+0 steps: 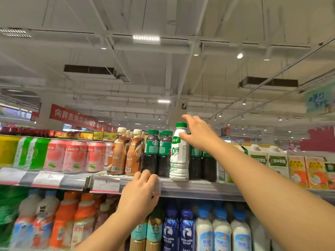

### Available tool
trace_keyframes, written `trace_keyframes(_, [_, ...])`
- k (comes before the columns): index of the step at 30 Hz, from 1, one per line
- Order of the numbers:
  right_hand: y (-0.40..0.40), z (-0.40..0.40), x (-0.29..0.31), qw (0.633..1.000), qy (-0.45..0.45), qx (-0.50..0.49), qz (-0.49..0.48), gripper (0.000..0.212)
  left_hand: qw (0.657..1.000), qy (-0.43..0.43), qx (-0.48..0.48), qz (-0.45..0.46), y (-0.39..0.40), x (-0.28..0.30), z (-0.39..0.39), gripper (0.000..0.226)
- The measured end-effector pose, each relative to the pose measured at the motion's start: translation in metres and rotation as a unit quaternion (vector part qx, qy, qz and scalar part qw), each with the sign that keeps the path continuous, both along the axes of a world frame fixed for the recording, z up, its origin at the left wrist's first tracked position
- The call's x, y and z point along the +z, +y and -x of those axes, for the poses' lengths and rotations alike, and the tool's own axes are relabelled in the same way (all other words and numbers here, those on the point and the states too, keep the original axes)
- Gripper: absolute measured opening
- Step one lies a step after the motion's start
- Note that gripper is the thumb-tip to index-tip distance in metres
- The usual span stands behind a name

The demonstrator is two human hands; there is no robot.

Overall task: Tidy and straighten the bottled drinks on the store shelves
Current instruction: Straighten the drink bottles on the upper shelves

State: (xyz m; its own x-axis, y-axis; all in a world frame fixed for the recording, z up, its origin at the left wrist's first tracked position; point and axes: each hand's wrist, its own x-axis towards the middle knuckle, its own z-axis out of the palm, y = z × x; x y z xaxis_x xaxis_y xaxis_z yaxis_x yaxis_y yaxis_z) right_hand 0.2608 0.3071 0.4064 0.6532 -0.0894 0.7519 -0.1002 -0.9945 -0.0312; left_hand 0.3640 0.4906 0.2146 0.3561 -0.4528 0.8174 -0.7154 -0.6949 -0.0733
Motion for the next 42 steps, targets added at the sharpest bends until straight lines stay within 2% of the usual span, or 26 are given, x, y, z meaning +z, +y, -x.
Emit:
trace_keyframes(4, [0.011,-0.017,-0.001,0.999,0.039,-0.035,0.001,0.079,1.000,0.005,0.001,0.002,0.000,0.003,0.001,0.034])
trace_keyframes(9, [0.018,-0.017,-0.003,0.999,-0.024,-0.035,-0.007,0.057,1.000,0.025,-0.001,-0.002,0.001,0.005,0.007,0.039])
trace_keyframes(13, [0.022,-0.007,-0.005,0.999,-0.033,-0.025,-0.027,0.048,0.999,0.036,0.001,0.003,-0.001,0.004,0.008,0.040])
trace_keyframes(19, [0.023,0.006,-0.017,1.000,-0.005,-0.008,-0.022,0.070,0.999,0.042,0.009,0.005,-0.003,0.003,0.008,0.041])
trace_keyframes(30, [0.025,0.042,-0.052,0.988,-0.086,0.120,-0.033,0.062,0.997,0.072,0.017,-0.004,-0.001,0.003,0.011,0.048])
trace_keyframes(37, [0.029,0.076,-0.094,0.980,-0.067,0.164,-0.090,0.064,0.996,0.091,0.013,-0.013,0.001,0.005,0.013,0.058])
trace_keyframes(42, [0.026,0.085,-0.128,0.977,-0.043,0.165,-0.125,0.067,0.988,0.150,-0.031,-0.034,0.012,0.009,0.019,0.070])
